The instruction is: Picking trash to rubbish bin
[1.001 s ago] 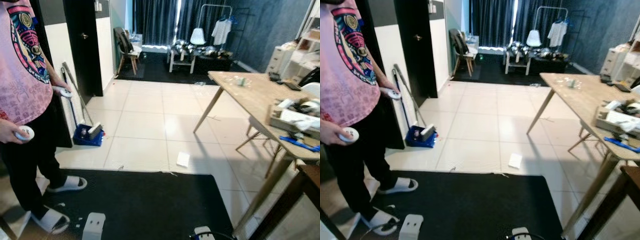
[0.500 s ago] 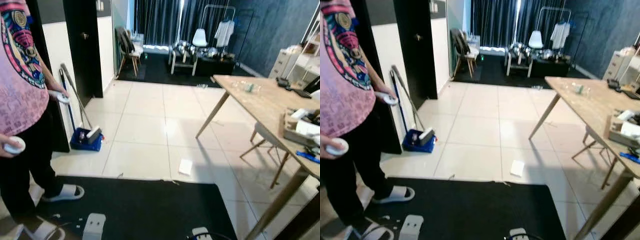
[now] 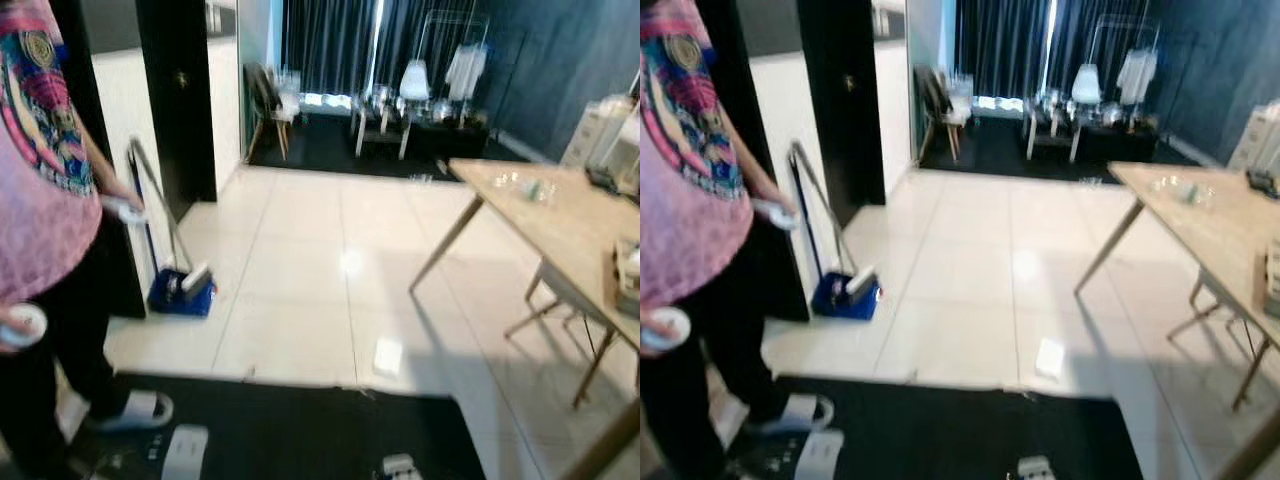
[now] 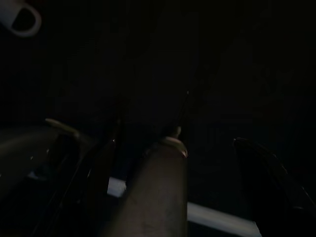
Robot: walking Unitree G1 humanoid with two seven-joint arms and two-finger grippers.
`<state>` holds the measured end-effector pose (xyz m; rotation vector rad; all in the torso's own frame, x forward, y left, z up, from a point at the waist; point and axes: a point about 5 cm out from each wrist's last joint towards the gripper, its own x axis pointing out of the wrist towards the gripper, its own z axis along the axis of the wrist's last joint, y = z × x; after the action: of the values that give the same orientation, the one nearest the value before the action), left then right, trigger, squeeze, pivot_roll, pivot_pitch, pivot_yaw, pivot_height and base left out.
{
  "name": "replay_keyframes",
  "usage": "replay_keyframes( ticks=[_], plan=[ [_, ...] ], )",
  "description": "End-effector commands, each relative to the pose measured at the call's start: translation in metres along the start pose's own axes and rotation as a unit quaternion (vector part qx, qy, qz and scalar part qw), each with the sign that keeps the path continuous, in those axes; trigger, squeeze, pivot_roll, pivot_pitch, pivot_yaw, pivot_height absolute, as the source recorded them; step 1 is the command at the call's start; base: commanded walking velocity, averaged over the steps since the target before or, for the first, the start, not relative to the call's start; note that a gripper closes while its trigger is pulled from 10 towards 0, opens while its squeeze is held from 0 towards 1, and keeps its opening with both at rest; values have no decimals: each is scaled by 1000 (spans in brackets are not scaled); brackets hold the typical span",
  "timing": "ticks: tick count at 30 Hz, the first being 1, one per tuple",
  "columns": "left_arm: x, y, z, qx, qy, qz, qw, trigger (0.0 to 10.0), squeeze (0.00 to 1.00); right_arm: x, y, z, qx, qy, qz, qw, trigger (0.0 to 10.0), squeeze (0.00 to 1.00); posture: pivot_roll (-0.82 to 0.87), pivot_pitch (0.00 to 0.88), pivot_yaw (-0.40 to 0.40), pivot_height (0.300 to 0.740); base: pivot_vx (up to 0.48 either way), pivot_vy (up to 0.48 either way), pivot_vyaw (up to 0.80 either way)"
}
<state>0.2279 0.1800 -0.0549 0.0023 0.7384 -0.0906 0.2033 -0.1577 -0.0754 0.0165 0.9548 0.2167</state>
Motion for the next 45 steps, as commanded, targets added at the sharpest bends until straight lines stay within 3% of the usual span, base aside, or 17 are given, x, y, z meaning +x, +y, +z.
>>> replay_keyframes(
  ticks=[1,35,45],
  plan=[
    [-1,0,-4,-1,6,-1,1000,10000,0,-1,-5,-2,9,6,-9,1000,10000,0,62,0,-27,740,360,0,0],
    [-1,0,-5,-1,8,-2,1000,10000,0,-2,-7,-5,11,11,-17,1000,10000,0,62,0,-24,740,361,0,-747],
    [-2,0,-6,0,8,-3,1000,10000,0,-5,-18,-11,71,20,-56,996,10000,0,63,0,-21,740,360,0,-800]
  ],
)
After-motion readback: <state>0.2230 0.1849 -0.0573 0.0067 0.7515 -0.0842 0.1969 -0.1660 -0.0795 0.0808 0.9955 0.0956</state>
